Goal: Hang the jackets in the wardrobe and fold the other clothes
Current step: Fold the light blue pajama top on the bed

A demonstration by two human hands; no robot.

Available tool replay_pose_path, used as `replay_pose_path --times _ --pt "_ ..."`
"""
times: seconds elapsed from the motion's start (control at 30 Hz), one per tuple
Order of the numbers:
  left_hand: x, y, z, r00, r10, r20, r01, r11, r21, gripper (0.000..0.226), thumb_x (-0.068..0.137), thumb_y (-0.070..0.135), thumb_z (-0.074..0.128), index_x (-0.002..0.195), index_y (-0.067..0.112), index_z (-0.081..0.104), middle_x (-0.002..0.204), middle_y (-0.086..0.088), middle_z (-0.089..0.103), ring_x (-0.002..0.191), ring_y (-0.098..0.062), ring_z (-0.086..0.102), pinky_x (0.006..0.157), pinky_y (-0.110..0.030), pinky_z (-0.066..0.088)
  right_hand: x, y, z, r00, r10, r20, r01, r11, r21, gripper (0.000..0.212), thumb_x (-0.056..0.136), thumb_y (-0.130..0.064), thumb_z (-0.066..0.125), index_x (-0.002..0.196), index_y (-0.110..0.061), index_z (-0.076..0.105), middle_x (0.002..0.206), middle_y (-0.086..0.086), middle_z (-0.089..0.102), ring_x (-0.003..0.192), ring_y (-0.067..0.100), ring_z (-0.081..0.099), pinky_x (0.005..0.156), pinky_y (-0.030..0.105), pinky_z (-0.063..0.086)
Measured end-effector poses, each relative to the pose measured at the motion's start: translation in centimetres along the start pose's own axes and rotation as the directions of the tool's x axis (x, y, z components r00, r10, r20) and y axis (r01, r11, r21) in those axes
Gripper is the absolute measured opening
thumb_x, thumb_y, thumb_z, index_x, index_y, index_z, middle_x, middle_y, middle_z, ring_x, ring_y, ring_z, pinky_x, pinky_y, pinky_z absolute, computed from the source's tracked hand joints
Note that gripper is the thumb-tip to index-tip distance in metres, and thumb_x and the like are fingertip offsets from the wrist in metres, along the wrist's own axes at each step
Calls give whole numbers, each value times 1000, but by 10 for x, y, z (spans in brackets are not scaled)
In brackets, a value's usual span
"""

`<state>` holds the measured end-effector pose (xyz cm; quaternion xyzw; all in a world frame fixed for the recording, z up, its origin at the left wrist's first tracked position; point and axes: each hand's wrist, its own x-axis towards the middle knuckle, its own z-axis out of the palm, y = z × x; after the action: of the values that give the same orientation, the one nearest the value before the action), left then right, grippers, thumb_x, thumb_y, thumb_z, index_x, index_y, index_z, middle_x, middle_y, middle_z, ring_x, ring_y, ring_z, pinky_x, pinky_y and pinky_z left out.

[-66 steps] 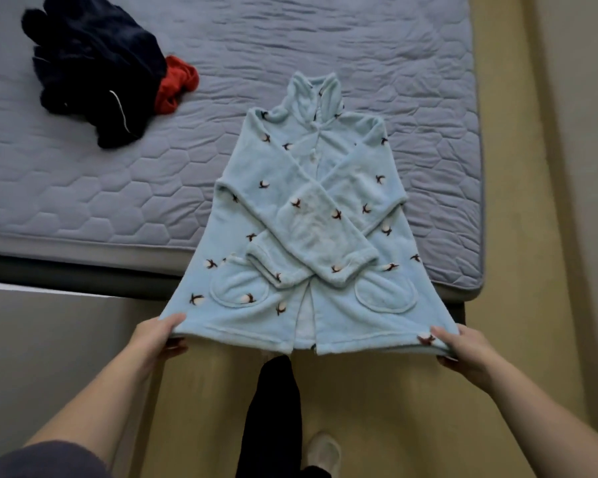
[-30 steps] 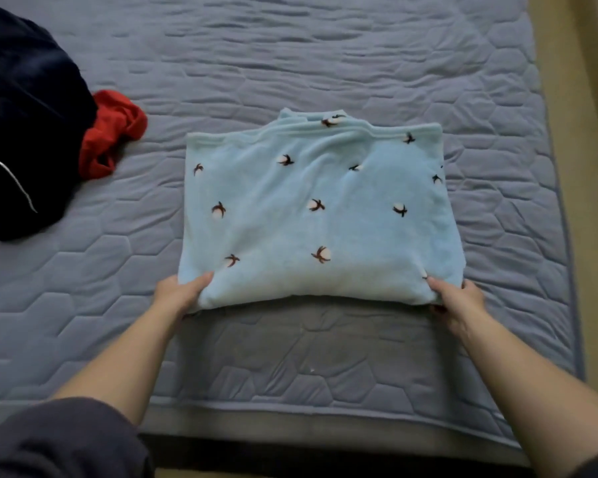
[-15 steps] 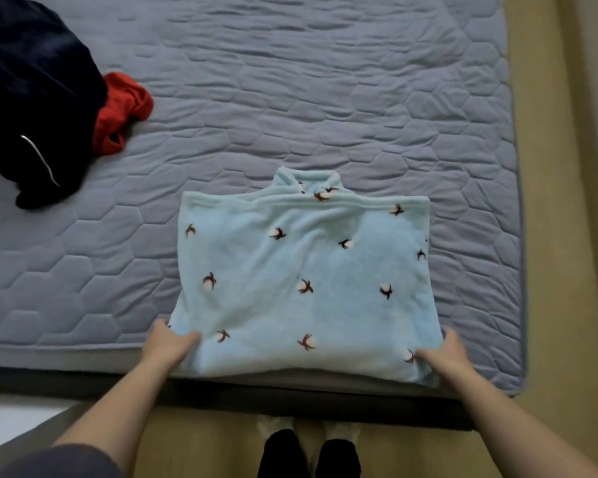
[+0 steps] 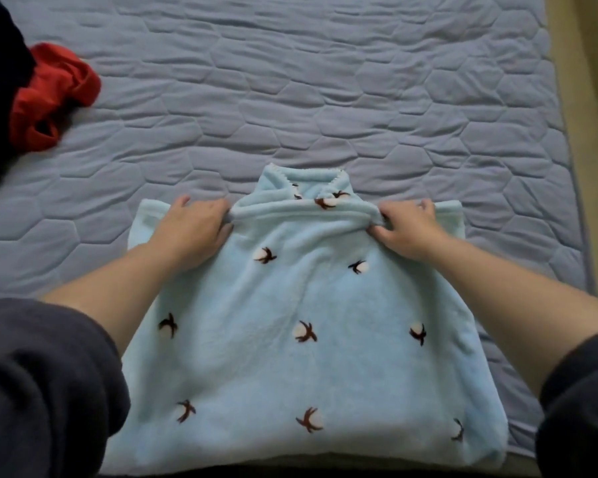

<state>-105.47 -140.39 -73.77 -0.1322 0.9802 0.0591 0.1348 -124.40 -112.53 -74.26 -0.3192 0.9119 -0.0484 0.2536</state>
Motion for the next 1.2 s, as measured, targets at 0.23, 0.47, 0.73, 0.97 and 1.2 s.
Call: replay_pose_path --times 0.23,0.47,0.73,0.97,1.2 --pt "22 -19 -50 944 -36 -328 44 999 15 39 94 26 29 103 1 58 92 -22 62 84 -37 58 90 -50 33 8 14 -47 915 24 -402 6 997 72 15 87 -26 59 95 -13 59 93 9 63 94 31 56 95 38 26" --pt "32 74 -16 893 -417 -168 363 890 -275 64 89 23 43 148 10 21 157 -10 15 145 -26 8 112 -58 0 -1 -48 6 935 205 -289 -167 974 151 59 95 -31 44 149 -25 22 159 -2 12 147 19 6 114 55 -2" --pt "2 99 59 977 -197 -86 193 980 -57 65 90 51 18 151 30 13 160 -2 2 147 -26 0 113 -58 -3 -9 -64 79 983 47 -176 -59 996 -64 60 95 -52 24 148 -43 -2 159 -10 -12 147 22 -13 112 60 -9" --pt "-19 27 71 908 -408 -94 410 912 7 63 93 56 15 151 32 11 160 -6 8 146 -25 4 113 -56 -5 -19 -11 85 963 184 -195 -212 968 -134 59 93 -58 7 149 -42 0 160 -7 -5 147 19 -8 113 56 -11" --pt "-114 13 27 804 -594 -12 585 795 -161 64 98 45 28 152 20 7 160 -8 -1 147 -26 -2 113 -61 -3 -114 6 47 921 379 -93 -387 919 -80 62 96 -52 15 152 -32 -2 160 0 -14 146 24 -15 114 61 -5"
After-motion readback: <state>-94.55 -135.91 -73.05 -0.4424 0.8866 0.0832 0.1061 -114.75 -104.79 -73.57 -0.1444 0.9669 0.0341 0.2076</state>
